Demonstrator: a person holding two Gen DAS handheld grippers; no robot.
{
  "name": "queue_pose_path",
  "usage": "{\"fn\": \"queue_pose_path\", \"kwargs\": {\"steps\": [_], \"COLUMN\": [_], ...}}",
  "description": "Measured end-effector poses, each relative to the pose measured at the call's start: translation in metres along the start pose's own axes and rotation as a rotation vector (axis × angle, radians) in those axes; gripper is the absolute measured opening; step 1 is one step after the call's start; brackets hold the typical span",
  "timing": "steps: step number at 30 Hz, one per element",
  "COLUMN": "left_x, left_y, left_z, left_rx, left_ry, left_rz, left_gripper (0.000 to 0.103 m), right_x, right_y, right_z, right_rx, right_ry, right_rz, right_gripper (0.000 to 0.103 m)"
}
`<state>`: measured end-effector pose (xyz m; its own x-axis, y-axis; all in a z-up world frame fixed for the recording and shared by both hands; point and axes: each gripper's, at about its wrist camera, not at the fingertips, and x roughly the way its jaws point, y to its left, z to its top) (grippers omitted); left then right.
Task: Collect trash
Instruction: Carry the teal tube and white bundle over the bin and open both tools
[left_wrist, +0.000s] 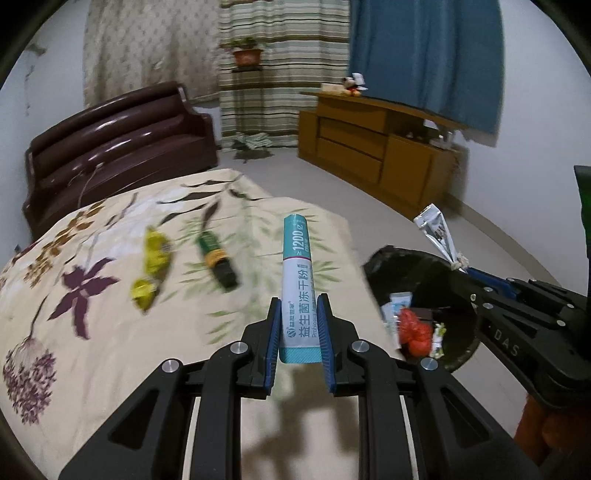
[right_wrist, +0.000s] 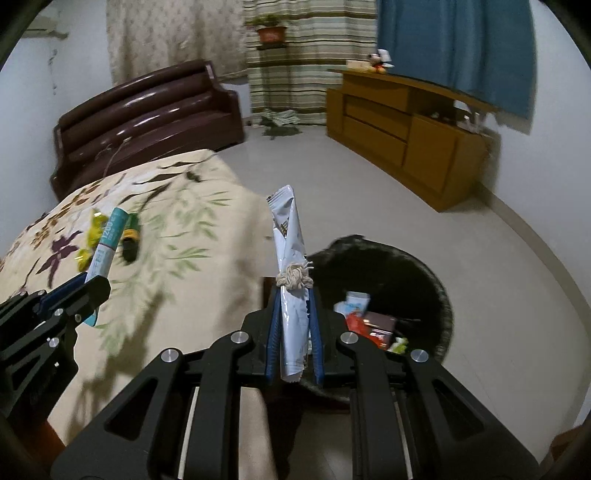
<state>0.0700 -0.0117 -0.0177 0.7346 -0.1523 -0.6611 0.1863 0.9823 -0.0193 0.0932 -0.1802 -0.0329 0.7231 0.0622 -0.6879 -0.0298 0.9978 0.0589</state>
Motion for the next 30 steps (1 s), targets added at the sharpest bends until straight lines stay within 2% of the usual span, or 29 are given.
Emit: {"fn": "queue_pose_path", "kwargs": {"steps": [7, 14, 30], "left_x": [0.023, 0.047, 0.085], "left_y": [-0.036, -0.057, -0.093], "left_z": [0.010, 0.020, 0.035], "left_rx": [0.056, 0.081, 0.144], "left_ry": [0.012, 0.036, 0.065], "left_rz": [-0.049, -0.067, -0.067], "left_gripper": [0.020, 0.021, 0.021], "right_x": [0.007, 0.018, 0.046], "right_y": [-0.035, -0.064, -0.093], "right_z": [-0.003, -0.005, 0.002], "right_rx": [0.052, 0.090, 0.138], "right_ry": [0.009, 0.019, 0.030], "right_rz": [-0.060, -0.102, -0.138], "right_gripper": [0.015, 0.015, 0.015]}}
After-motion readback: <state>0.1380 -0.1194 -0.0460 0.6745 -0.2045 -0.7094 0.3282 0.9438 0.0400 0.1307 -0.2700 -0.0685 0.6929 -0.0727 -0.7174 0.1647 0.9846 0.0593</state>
